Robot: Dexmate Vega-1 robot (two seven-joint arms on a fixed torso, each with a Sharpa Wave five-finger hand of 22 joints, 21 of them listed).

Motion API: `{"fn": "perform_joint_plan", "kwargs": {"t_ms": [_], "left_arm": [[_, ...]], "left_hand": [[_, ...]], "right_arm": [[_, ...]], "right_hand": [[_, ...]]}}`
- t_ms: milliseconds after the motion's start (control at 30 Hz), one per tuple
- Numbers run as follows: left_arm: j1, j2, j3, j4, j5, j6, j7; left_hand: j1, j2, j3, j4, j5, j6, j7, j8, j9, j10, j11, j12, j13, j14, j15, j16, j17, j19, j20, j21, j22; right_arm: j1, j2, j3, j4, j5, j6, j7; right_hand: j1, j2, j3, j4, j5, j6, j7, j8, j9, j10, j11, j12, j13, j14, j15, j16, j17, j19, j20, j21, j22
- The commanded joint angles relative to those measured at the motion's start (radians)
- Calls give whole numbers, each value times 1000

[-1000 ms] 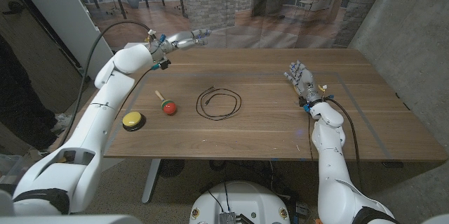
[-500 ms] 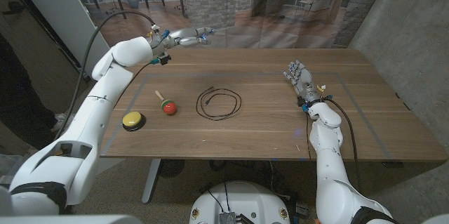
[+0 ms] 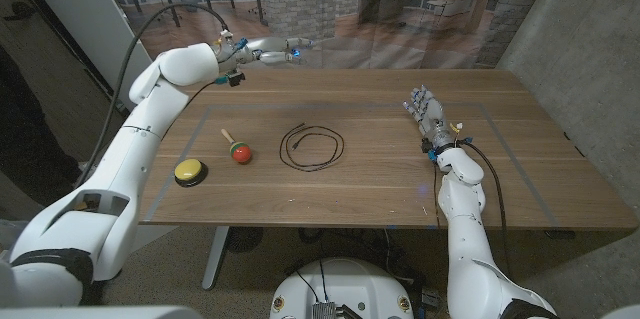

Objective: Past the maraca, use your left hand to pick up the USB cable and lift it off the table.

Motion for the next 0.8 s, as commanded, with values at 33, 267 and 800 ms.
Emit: {"fn": "perform_joint_plan", "kwargs": {"t_ms": [33, 267, 800], "left_arm": [[-48, 16, 41, 5, 26, -68, -45], [-61, 24, 56, -9, 45, -100, -69], [-88, 35, 84, -75, 94, -122, -126]], "left_hand": [[8, -4, 1, -10, -4, 0, -10, -3, 3, -1, -10, -1, 5, 1, -20, -4, 0, 0, -5, 6, 2], [16, 0, 0, -18, -4, -4, -16, -5, 3, -1, -13, -2, 5, 0, -22, -5, 0, 2, -2, 5, 2], [24, -16, -16, -35, -5, -6, -25, -6, 3, -2, -23, -6, 5, 0, -35, -7, 0, 6, -6, 3, 2]], "right_arm": [[-6, 7, -6, -7, 0, 36, -14], [2, 1, -9, 0, -2, 57, -19], [18, 1, -10, 45, 14, 104, -19]], "right_hand": [[-9, 60, 9, -1, 0, 11, 6, 5, 2, 11, 6, 4, 5, 9, -1, -2, 2, 12, -1, 3, 2], [-8, 60, 10, -3, 0, 18, 4, 6, 2, 18, 4, 5, 5, 13, -1, -2, 2, 17, 0, 4, 2], [-7, 60, 13, -4, 0, 27, 5, 7, 1, 26, 3, 6, 5, 18, -1, -2, 1, 21, -1, 4, 2]]}}
